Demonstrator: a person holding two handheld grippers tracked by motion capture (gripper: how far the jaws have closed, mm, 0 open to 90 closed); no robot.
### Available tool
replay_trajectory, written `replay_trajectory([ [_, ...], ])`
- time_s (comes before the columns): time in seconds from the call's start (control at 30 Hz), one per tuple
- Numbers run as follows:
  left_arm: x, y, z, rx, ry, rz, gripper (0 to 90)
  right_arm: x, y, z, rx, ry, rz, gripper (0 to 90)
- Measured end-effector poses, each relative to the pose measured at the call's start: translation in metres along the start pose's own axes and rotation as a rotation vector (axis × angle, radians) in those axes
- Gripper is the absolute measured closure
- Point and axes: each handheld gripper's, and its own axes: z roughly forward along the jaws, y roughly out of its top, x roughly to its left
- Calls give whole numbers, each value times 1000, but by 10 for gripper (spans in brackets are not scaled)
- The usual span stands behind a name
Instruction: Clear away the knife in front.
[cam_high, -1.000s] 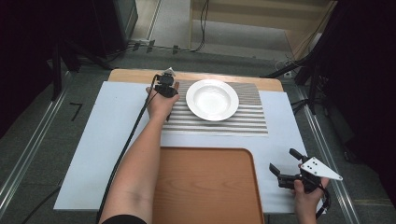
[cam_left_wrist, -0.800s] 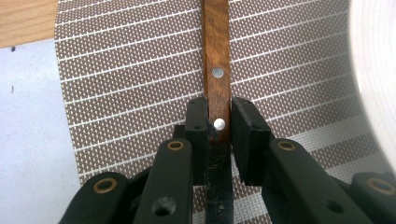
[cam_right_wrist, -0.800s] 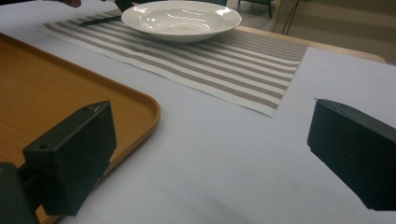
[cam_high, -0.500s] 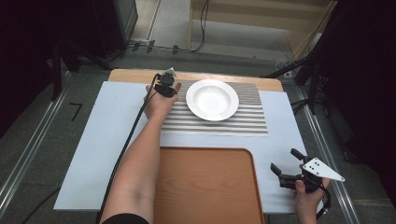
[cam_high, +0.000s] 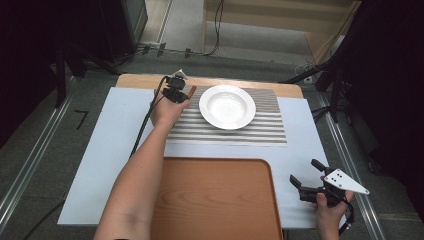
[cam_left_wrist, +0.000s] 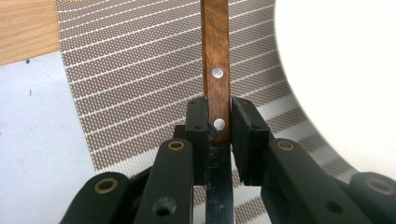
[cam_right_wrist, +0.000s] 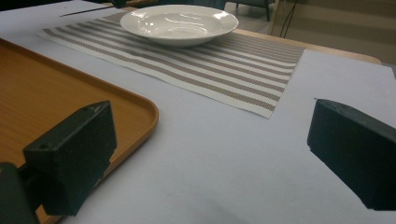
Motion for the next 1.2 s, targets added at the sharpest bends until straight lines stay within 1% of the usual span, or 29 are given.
replay_trajectory([
  [0.07,-1,-3,-4,-8,-18,-7,768,0,0,0,1,-1,0,3],
  [0.17,-2,-7,-10,-14,-32,-2,768,0,0,0,3,1,-5,3],
  [0.27,-4,-12,-14,-13,-42,14,768,0,0,1,5,3,-11,3],
  [0.37,-6,-18,-18,-22,-50,11,767,1,0,2,6,4,-13,3],
  [0.47,-7,-23,-22,-24,-51,25,768,1,1,2,11,3,-12,3],
  [0.6,-9,-29,-30,-33,-64,34,768,1,1,3,14,8,-17,3],
  [0.77,-13,-37,-42,-44,-82,58,767,0,1,2,14,9,-5,3],
  [0.87,-15,-40,-50,-57,-89,82,767,-1,0,2,5,7,-4,3],
  [0.97,-18,-44,-60,-66,-97,101,767,-1,0,2,10,7,-5,3],
  [1.2,-26,-60,-75,-78,-94,148,767,-1,0,2,8,9,-6,3],
])
